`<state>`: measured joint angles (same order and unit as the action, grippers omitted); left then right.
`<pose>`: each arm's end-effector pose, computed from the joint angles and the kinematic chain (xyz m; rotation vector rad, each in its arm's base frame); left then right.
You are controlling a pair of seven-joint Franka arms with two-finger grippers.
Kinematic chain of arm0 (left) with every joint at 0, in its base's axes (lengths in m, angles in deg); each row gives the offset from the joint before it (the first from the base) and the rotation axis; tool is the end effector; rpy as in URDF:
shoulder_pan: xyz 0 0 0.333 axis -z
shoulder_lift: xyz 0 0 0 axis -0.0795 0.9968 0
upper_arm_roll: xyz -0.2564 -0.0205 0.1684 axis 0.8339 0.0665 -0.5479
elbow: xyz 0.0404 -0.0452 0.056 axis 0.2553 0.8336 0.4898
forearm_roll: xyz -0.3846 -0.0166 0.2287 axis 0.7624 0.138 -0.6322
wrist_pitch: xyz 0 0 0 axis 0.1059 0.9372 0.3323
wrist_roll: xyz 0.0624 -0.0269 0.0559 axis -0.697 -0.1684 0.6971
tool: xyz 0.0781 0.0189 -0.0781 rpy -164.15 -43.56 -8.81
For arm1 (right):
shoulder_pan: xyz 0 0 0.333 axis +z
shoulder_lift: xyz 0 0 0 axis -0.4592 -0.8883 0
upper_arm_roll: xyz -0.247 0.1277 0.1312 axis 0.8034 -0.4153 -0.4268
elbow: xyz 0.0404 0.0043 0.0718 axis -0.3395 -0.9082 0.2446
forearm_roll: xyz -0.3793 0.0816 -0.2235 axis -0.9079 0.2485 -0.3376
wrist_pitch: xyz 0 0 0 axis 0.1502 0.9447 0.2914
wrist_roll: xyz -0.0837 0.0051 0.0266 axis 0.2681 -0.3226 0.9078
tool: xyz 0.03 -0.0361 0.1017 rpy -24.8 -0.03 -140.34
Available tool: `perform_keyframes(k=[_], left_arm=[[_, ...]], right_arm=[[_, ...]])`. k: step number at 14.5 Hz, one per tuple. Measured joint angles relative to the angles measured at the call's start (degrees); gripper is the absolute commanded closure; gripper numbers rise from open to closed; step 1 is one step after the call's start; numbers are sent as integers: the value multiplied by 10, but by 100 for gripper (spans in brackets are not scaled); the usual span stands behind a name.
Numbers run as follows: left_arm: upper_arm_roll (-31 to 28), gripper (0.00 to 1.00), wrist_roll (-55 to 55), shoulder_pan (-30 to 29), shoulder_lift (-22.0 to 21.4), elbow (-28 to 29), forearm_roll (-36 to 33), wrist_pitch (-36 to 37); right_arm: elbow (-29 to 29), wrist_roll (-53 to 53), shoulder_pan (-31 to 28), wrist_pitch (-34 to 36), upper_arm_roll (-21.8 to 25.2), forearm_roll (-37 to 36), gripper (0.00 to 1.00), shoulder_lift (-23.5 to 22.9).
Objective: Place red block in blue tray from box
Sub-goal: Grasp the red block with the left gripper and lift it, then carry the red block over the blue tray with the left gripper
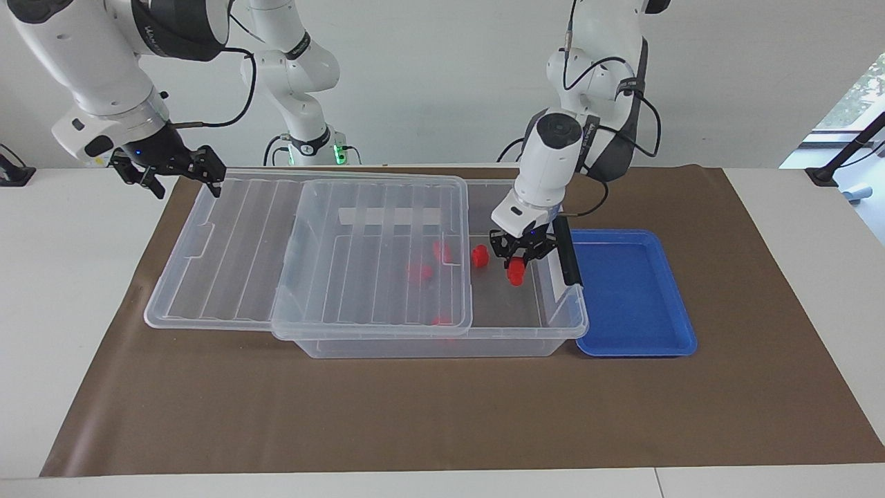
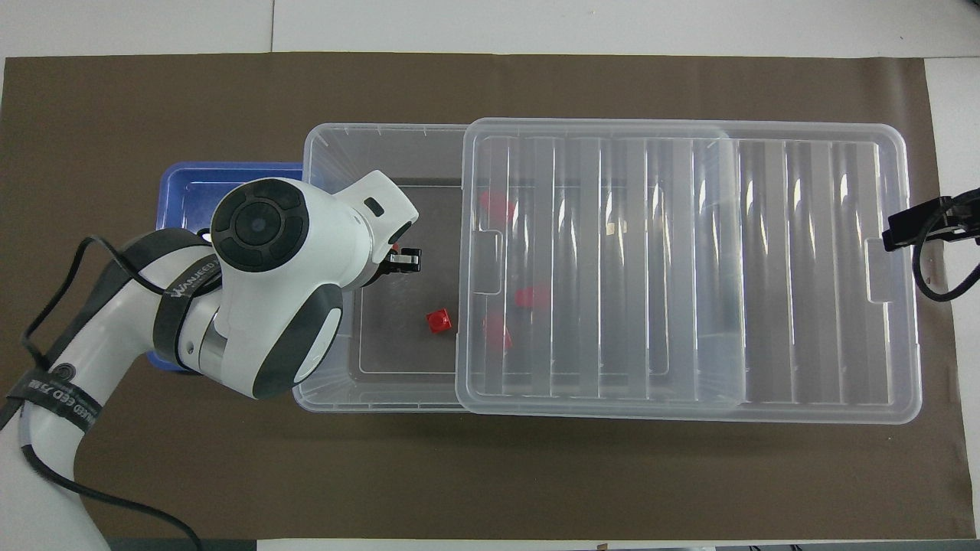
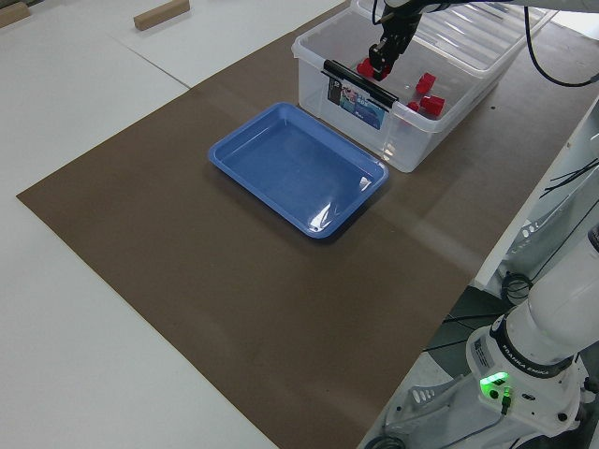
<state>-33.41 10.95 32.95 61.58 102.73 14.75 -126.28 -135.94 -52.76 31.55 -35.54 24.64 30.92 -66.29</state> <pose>0.5495 -0.3283 0.4178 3.0717 -0.2102 0.1230 0.6087 -0.0536 0.5944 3.1045 0.0555 -0.1279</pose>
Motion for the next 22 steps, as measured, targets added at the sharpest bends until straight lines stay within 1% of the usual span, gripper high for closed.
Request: perform_keyframes(k=[3,5,8,12,14,15,18,20,22], left_arm=[[-4,100,1,-6,-44,-3,-2,40],[-7,100,-2,-33,-63,-3,-4,67],[-10,100,-60,-92,-69,-1,-6,76],[-12,100,-176,-175,-69,14,-6,63],[-13,100,-208,-194,-66,48,-6,17],[-12,100,-215,-199,-62,74,-6,-20],[-12,100,-229,-210,-33,140,-6,-126],[-12,100,-230,-219,-7,166,-6,-188],[-12,100,-233,-228,13,175,-6,-222]], right_arm=[[0,0,0,0,1,0,0,0],[0,0,0,0,1,0,0,0],[0,0,0,0,1,0,0,0],[0,0,0,0,1,0,0,0],[0,0,0,0,2,0,0,0],[0,0,0,-1,2,0,0,0],[0,0,0,-5,3,0,0,0],[0,0,0,-6,3,0,0,0],[0,0,0,-6,3,0,0,0]])
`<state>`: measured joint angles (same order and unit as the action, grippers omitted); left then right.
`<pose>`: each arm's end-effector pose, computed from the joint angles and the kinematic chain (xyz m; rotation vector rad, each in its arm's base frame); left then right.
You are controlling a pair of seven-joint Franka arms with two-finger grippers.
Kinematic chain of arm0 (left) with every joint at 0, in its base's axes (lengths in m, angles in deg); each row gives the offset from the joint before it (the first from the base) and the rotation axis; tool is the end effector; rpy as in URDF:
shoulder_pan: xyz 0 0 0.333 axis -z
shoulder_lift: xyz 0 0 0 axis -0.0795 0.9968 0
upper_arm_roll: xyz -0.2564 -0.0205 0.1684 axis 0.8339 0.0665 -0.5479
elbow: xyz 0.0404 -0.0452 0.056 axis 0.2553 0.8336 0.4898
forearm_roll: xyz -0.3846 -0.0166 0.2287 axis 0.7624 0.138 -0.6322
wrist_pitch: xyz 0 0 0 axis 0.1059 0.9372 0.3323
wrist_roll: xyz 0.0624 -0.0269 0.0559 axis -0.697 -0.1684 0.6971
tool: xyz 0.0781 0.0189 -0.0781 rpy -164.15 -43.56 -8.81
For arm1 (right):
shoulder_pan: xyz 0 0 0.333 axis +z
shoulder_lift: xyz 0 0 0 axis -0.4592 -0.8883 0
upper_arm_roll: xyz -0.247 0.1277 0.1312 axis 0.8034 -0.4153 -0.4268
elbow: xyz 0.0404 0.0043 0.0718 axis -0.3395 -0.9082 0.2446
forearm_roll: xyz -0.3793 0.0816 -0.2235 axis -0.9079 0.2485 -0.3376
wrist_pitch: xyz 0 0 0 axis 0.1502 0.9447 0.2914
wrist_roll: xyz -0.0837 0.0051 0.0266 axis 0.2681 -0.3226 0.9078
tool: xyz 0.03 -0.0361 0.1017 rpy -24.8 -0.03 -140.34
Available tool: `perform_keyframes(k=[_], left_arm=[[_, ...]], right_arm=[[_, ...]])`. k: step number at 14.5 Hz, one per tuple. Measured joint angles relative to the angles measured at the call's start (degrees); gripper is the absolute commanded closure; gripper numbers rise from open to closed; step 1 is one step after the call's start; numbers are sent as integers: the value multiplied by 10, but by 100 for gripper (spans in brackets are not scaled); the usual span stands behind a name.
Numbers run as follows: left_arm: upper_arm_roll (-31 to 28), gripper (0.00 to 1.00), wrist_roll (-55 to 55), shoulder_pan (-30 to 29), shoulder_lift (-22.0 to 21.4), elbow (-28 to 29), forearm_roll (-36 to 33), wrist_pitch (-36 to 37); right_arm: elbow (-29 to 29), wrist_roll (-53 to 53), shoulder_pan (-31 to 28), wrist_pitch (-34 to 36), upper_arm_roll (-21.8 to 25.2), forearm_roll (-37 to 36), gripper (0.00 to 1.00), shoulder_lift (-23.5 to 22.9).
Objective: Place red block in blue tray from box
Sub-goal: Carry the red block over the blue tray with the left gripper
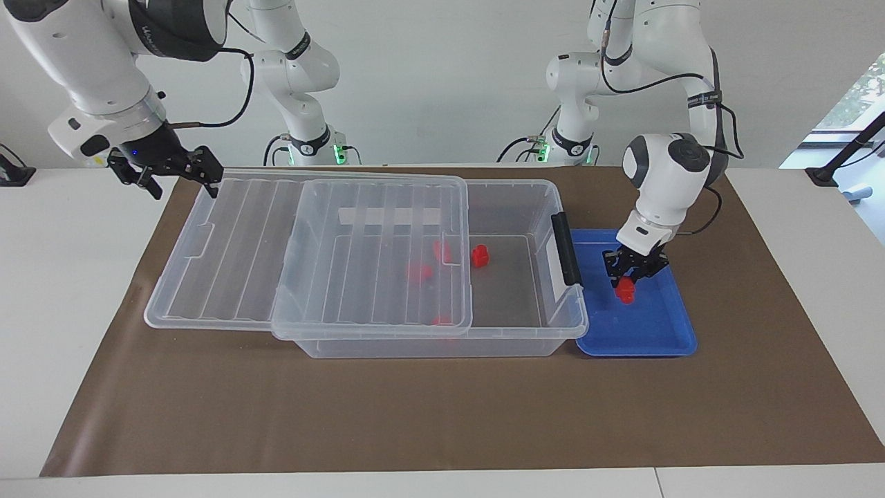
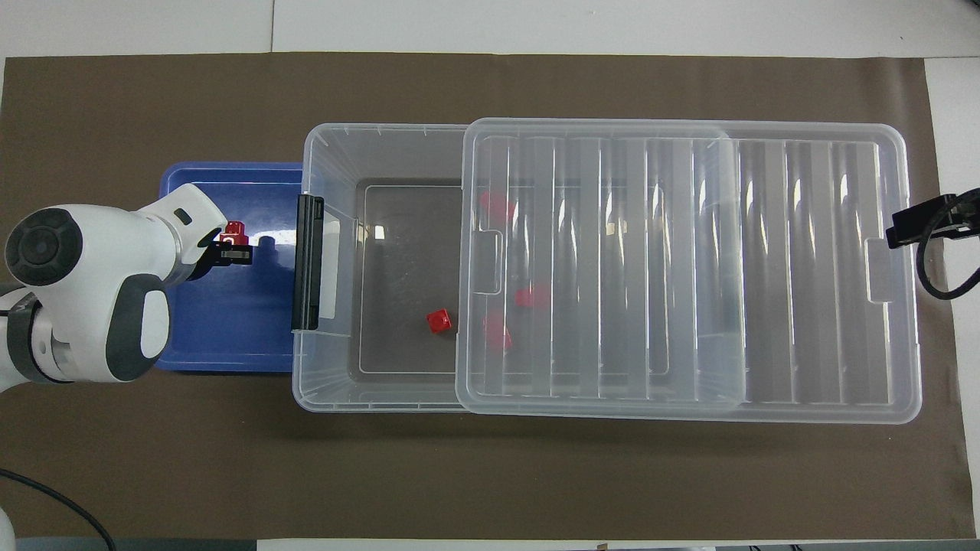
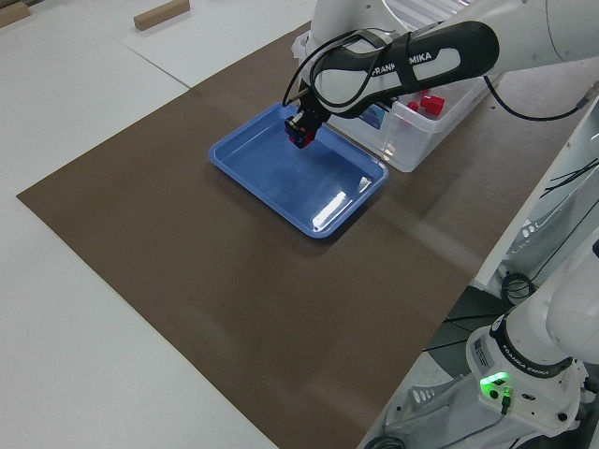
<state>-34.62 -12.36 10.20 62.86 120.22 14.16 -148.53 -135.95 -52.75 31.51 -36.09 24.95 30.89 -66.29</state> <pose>0.5895 -0.0709 0.2879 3.1107 -0.2001 0.2476 0.6095 -0.0574 0.5951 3.1038 0.0460 -0.1135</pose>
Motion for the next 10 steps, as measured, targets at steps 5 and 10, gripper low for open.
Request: perform_keyframes(k=[5,10], left_arm=[[0,1,-1,-1,30,1,0,-25],[1,0,-1,-1,22,-4,0,-16]], right_arm=[[0,0,0,0,1,0,0,0],[0,0,0,0,1,0,30,0]])
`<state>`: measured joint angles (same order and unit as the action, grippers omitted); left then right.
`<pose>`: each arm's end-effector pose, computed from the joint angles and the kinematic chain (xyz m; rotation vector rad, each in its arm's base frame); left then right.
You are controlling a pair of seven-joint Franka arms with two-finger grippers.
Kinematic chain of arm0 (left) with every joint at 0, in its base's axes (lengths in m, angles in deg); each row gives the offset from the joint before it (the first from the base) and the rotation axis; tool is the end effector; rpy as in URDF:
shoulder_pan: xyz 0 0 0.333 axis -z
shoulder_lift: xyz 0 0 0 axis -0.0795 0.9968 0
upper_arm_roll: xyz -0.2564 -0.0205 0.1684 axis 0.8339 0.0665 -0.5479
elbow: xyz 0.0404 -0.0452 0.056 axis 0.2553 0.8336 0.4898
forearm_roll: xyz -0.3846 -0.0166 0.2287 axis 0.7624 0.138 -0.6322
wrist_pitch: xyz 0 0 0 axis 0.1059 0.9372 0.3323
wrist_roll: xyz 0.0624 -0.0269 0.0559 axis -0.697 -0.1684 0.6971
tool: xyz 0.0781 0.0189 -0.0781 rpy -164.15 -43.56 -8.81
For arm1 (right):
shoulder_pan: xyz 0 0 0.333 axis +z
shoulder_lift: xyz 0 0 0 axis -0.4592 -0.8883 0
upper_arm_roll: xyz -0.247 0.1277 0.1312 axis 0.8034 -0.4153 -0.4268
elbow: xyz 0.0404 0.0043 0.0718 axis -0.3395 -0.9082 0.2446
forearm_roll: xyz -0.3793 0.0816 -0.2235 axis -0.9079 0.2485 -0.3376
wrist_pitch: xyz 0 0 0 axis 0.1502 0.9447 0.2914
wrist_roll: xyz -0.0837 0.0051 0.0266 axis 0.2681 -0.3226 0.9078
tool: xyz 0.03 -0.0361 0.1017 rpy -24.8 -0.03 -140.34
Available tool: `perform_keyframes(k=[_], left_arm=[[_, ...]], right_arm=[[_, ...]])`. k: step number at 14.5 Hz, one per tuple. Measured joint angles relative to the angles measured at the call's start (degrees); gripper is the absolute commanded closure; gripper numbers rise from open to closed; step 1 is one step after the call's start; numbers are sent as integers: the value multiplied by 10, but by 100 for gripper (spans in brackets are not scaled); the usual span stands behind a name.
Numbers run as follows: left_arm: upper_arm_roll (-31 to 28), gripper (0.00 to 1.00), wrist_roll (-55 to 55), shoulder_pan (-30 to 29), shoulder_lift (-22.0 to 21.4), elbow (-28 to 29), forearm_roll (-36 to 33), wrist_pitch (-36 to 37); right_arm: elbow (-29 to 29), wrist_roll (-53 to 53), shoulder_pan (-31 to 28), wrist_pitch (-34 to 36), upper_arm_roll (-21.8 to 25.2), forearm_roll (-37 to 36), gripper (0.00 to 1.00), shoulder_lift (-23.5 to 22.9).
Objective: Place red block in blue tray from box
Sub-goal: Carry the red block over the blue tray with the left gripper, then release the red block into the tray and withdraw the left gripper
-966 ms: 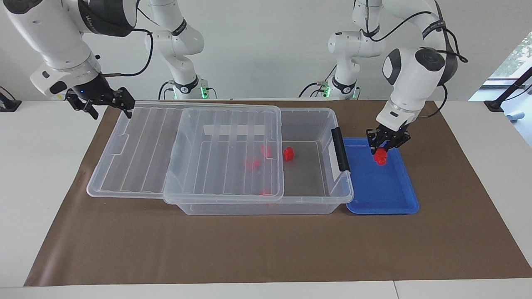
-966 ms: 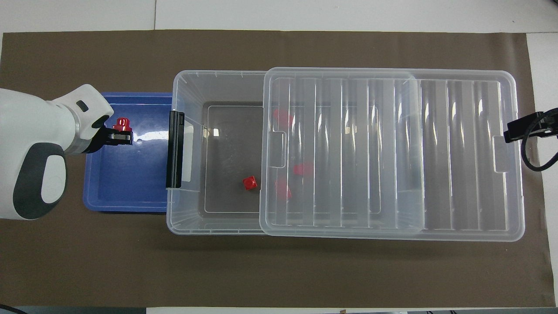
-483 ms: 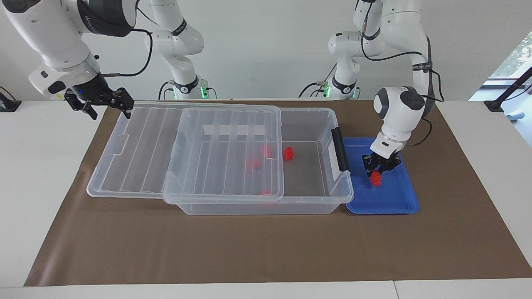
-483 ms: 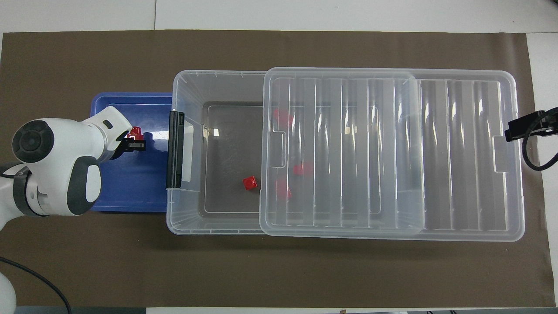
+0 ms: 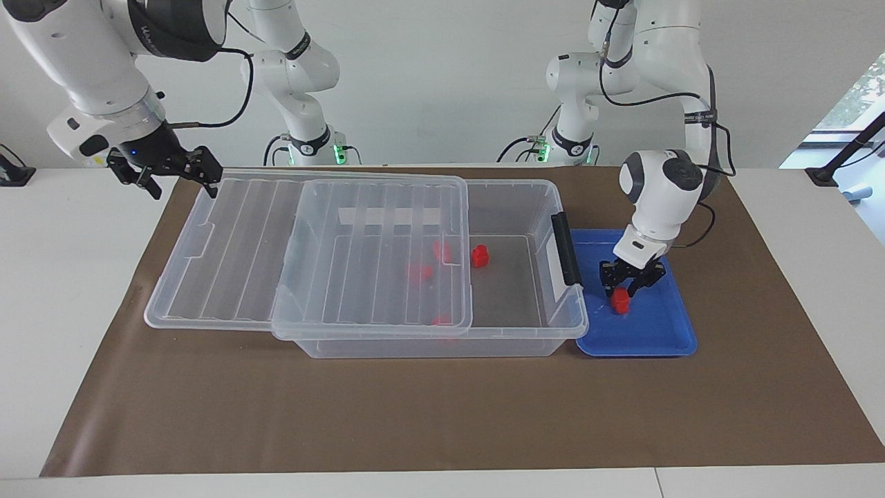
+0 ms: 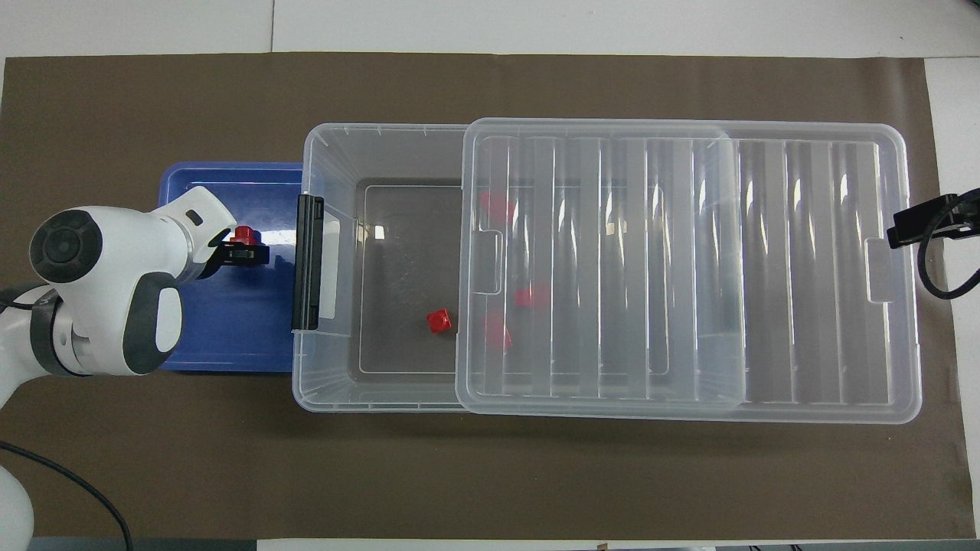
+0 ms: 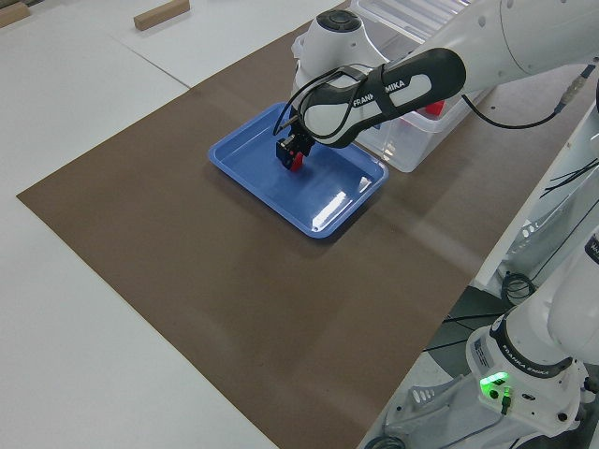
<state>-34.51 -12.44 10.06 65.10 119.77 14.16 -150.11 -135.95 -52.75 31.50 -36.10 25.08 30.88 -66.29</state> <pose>0.5929 -0.0710 0.2712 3.1104 -0.2009 0.2418 0.6093 -0.0589 0.5951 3.1037 0.0422 -0.1133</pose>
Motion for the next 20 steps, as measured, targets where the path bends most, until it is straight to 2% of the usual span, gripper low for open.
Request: perform_keyframes(k=[1,2,6,9,12,16,20], left_arm=[[0,0,0,0,-10,-6,0,23],[0,0,0,0,-25,-18,0,61],[0,0,0,0,-74,-115,0,238],[-2,0,0,-1,-83,-197,0,335],[-3,0,0,-10,-85,-276,0,422],[-4,0,0,-32,-85,-352,0,498],[-5,0,-8,-52,-85,-374,0,532]], right_arm=[[0,-1,0,0,1,0,72,0],[-1,-11,0,-5,4,0,100,0],[-22,-93,-1,-56,56,-1,100,-1],[-49,-122,-8,-97,81,-1,100,-3],[-109,-160,-8,-172,107,-1,100,-9],[-153,-162,-8,-215,110,-1,100,-16],[-159,-127,-7,-216,94,0,100,-17]])
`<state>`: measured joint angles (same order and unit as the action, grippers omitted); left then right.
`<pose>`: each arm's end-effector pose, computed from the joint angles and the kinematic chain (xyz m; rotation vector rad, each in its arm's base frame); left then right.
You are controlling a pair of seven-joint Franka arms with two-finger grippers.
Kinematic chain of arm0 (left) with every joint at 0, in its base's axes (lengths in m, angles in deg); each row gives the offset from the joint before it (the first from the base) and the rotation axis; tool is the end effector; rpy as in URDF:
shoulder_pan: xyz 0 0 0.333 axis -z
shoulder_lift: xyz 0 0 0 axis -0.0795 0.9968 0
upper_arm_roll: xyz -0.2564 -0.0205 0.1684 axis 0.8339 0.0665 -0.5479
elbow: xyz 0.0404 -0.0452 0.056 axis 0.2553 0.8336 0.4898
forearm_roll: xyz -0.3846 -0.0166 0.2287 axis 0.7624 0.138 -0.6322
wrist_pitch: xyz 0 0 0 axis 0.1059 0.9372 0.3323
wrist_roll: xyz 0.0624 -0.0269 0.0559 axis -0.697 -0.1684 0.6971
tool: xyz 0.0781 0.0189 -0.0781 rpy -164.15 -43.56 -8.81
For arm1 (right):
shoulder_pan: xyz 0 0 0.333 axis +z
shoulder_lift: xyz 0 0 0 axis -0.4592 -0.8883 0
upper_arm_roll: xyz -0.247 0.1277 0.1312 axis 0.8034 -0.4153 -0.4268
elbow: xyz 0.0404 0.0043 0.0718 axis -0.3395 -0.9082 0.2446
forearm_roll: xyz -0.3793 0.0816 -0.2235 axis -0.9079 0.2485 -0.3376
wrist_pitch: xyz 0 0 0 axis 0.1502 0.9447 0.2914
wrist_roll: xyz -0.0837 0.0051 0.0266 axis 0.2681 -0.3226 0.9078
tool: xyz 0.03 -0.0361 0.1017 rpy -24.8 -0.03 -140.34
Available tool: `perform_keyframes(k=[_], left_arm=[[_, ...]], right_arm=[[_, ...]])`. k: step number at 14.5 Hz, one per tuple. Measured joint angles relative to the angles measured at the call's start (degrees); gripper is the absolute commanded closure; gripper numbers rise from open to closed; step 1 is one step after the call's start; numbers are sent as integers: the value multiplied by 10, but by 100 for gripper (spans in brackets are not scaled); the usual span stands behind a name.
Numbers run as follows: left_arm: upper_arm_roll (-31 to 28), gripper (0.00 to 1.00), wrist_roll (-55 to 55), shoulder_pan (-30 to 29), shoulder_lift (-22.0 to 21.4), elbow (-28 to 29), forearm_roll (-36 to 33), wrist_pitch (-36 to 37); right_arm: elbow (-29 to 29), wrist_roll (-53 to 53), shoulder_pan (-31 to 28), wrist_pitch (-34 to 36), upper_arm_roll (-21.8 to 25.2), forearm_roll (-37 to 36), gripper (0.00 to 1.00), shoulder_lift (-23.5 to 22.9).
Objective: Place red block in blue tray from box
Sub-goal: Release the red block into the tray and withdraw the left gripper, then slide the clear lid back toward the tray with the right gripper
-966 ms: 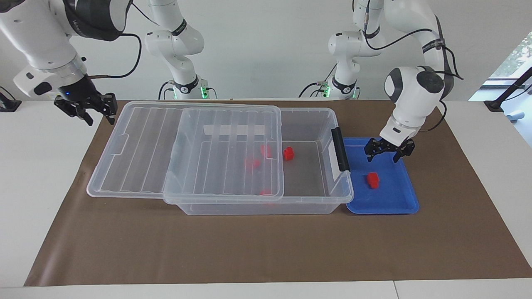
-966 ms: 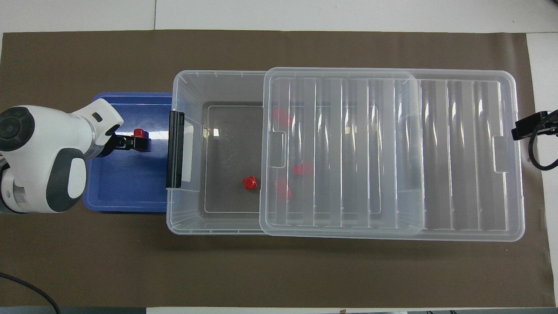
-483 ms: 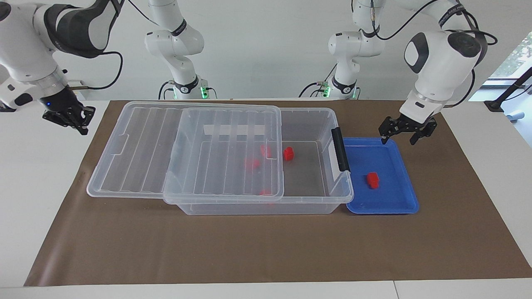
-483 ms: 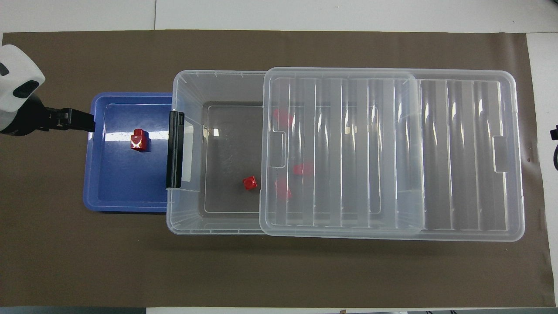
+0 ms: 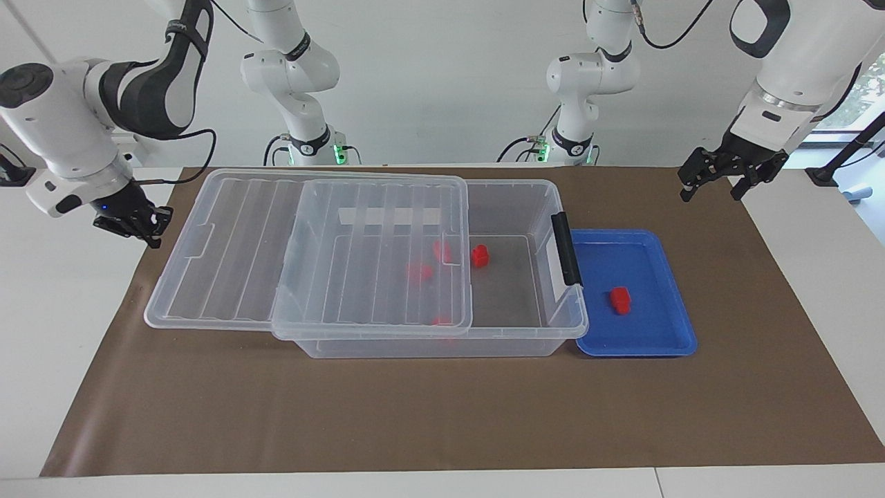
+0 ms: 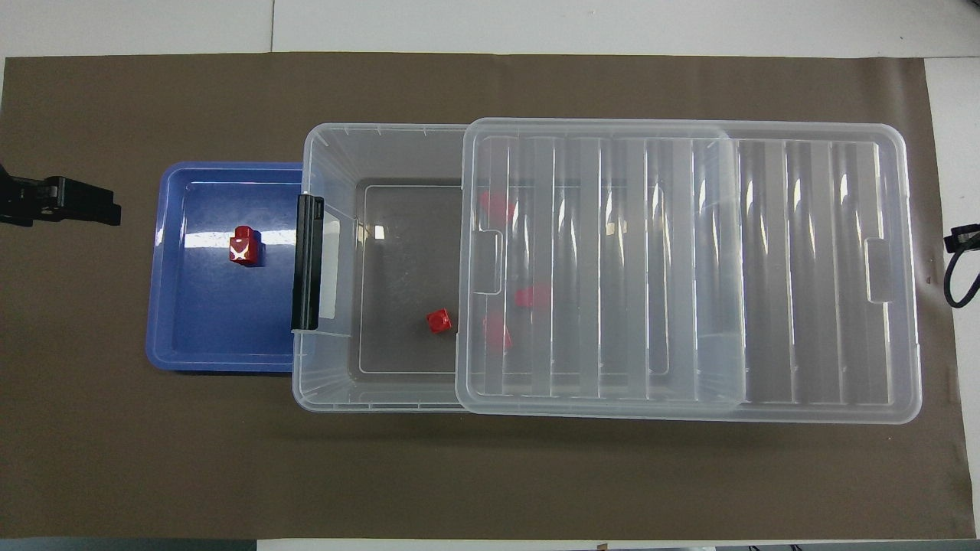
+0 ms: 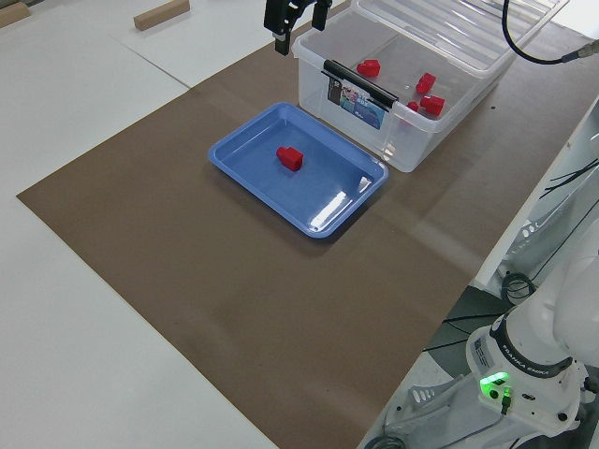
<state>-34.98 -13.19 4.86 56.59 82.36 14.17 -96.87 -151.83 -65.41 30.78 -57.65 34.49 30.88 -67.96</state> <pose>0.6121 -0.0131 0.6158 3.1343 -0.0756 0.0434 0.6082 -0.1672 0.4633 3.0855 0.1311 -0.0201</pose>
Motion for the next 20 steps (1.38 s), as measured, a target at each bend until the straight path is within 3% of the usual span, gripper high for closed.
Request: perform_keyframes(k=[10,20], left_arm=[[6,0,-1,0,-7,5,0,36],[6,0,-1,0,-7,5,0,36]], right_arm=[[-41,9,0,-44,-4,9,100,-1],[-42,128,0,-46,-75,9,100,-1]])
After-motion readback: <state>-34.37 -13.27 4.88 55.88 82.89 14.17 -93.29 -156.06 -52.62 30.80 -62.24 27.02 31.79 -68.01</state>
